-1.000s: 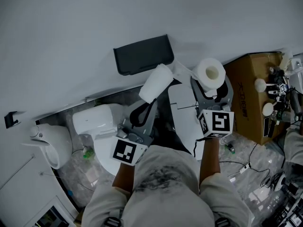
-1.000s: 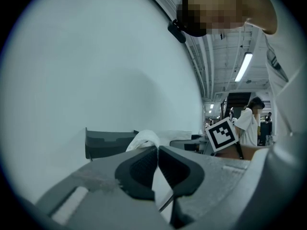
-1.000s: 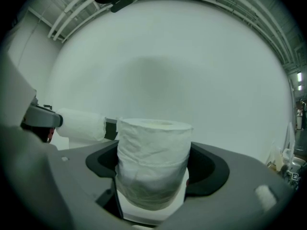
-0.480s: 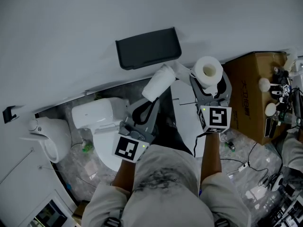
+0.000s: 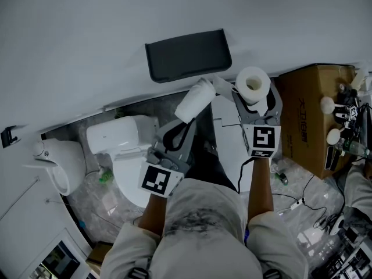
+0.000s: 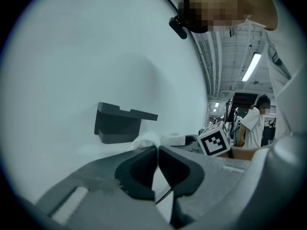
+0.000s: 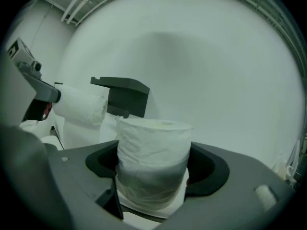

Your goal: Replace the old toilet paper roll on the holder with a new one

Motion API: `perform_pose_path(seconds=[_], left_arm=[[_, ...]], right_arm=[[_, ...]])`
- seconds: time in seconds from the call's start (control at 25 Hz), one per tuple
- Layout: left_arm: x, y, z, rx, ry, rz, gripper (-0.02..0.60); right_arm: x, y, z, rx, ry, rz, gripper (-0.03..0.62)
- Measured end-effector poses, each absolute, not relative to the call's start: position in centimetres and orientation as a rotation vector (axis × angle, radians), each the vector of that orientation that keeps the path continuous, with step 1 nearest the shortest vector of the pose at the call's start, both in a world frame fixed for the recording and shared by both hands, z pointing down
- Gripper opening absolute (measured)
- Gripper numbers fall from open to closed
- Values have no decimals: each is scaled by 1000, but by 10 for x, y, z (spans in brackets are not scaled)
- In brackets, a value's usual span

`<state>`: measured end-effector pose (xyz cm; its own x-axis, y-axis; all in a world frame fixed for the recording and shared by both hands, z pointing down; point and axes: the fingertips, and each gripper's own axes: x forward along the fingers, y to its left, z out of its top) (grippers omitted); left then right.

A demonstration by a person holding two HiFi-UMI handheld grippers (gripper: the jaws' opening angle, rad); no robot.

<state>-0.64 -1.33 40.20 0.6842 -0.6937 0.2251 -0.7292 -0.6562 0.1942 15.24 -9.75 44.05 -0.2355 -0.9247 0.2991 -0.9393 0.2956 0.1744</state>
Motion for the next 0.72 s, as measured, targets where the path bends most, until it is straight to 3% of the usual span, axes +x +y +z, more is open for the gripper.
perform_pose_path(seconds=[0.72], left_arm=[[-25,-19,421,2591,-1167,174,14]], right_arm=[[121,-121,463,1537,-2182,-87,400]])
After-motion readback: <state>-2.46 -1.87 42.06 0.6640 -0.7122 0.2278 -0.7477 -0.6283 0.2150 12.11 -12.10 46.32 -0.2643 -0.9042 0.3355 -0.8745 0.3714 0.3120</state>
